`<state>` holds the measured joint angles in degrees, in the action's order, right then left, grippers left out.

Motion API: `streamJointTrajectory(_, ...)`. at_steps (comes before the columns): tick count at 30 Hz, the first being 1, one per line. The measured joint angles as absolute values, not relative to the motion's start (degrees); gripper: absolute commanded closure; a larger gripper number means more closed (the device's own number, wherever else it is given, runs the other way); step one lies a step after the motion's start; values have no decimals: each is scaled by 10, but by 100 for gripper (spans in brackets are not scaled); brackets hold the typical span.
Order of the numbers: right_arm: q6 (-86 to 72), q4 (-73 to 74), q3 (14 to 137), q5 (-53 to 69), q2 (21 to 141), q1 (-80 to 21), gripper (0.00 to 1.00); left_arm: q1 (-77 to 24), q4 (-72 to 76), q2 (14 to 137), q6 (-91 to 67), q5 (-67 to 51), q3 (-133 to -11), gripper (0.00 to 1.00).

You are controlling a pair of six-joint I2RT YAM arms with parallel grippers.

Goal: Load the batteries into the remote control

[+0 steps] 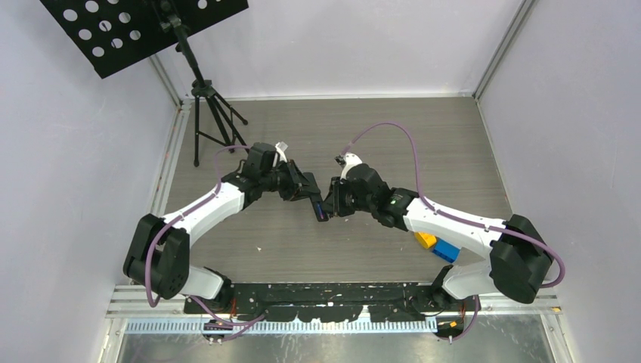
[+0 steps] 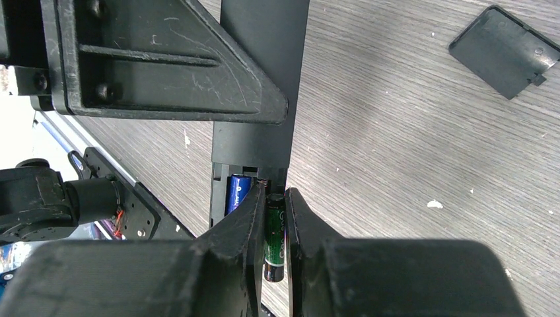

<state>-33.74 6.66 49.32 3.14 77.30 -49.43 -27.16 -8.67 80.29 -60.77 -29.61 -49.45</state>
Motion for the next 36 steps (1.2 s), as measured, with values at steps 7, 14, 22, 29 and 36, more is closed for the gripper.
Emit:
streamJointTrajectory(7,-341,73,493,26,771,-494,96,-272,-91,805,-601,-295,-497,100)
streamJointTrajectory(14,-344,117,493,16,729,-494,95,-274,-70,805,-617,-307,-497,100)
streamJointTrajectory(22,-358,163,522,-12,663,-494,91,-274,9,795,-653,-326,-481,100)
streamJointTrajectory(29,-361,173,550,-23,646,-494,87,-274,83,782,-686,-342,-457,100)
streamJointTrajectory(36,-346,190,562,-23,653,-494,84,-274,139,781,-722,-356,-451,100)
